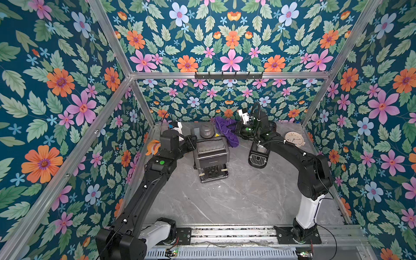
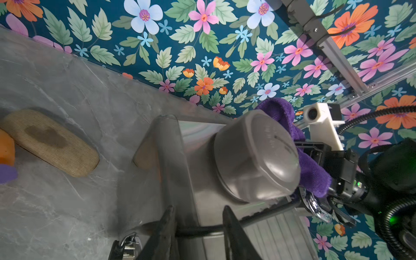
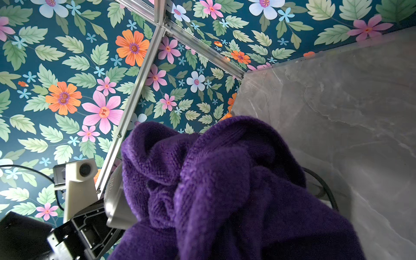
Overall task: Wipe the surface of a coffee machine
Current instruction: Wipe the dirt from the surface of the coffee machine.
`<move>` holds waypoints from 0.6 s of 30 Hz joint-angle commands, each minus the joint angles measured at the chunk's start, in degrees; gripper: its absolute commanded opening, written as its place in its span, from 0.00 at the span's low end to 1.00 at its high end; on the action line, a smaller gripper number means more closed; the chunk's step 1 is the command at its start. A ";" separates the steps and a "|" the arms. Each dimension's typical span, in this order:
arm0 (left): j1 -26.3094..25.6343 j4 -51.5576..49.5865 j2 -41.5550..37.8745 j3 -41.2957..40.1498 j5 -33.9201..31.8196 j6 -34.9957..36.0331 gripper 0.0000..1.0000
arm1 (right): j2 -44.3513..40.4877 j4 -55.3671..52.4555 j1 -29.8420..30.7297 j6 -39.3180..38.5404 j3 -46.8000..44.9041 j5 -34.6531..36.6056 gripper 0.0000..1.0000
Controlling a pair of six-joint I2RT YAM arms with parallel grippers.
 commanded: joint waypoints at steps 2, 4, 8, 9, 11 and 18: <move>0.21 -0.91 0.36 -2.37 2.82 -1.98 0.37 | 2.07 -6.21 0.15 3.69 -2.21 -4.01 0.00; 0.28 -1.11 0.73 -2.83 2.93 -2.02 0.36 | 1.99 -4.27 -0.13 5.39 -2.98 -4.60 0.00; 0.36 -1.28 0.83 -3.47 3.10 -1.95 0.35 | 1.26 -7.06 -0.52 4.83 -2.40 -2.02 0.00; 0.34 -1.28 0.81 -3.65 3.00 -1.82 0.35 | 1.54 -8.35 -0.61 4.50 -1.74 -1.35 0.00; 0.49 -1.14 0.88 -4.09 2.83 -1.95 0.35 | 2.58 -10.33 -0.83 4.51 -0.03 -0.82 0.00; 0.80 -1.79 1.74 -4.25 3.31 -2.22 0.31 | 3.44 -12.34 -1.09 6.26 3.18 -0.40 0.00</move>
